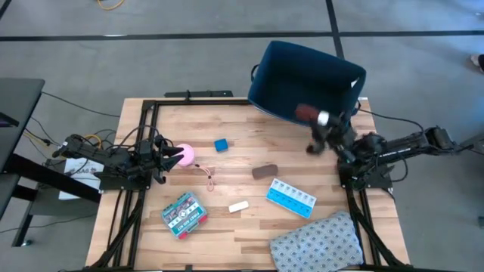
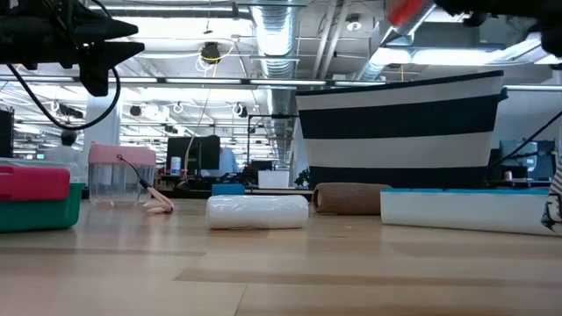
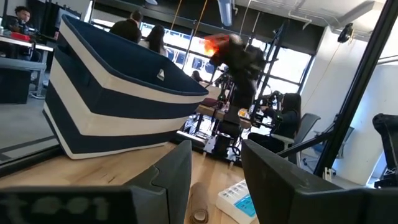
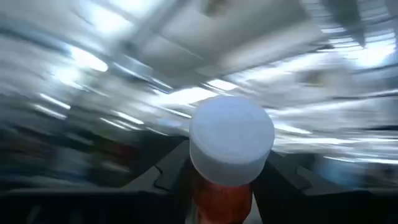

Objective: Pick & place medical supplies in basket/bin
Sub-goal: Put the orange pill bottle into the blue bin

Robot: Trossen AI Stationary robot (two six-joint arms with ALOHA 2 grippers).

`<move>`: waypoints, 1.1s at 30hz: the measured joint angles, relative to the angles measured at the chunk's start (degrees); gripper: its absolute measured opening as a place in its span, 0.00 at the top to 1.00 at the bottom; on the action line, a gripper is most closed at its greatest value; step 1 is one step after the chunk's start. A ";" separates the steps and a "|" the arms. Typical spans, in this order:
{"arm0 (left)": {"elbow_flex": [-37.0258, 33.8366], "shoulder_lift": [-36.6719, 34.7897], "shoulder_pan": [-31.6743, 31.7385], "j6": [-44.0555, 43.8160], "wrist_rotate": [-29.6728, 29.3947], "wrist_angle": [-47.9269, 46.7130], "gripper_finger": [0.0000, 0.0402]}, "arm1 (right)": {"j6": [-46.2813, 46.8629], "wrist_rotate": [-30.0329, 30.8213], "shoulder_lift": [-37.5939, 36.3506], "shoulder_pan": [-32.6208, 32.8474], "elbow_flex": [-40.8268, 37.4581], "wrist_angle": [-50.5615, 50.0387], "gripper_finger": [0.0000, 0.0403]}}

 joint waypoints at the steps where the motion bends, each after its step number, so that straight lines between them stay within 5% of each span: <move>1: 0.00 0.00 0.00 -0.06 0.01 0.00 0.68 | -3.31 5.88 -0.01 -1.87 2.15 -2.99 0.68; 4: 0.00 0.00 0.00 -0.09 0.01 0.00 0.68 | -4.15 16.84 0.29 -8.21 7.94 -18.88 0.70; 7: 0.00 0.00 0.00 -0.07 0.01 0.06 0.68 | 6.13 16.67 0.40 -14.13 13.62 -42.02 0.70; 11: 0.00 0.00 0.00 -0.09 0.02 0.07 0.68 | 25.39 6.14 3.33 -22.92 21.22 -67.77 0.69; 16: 0.00 0.00 -0.01 -0.12 0.04 0.13 0.68 | 37.37 -8.55 10.71 -34.41 31.66 -85.38 0.69; 23: 0.00 0.00 0.00 -0.15 0.04 -0.92 0.68 | 42.80 -14.65 25.35 -42.46 36.90 -91.28 0.69; 33: -0.02 0.00 -0.02 -5.71 0.04 -5.36 0.68 | 38.41 -19.03 38.60 -42.71 38.31 -84.55 0.62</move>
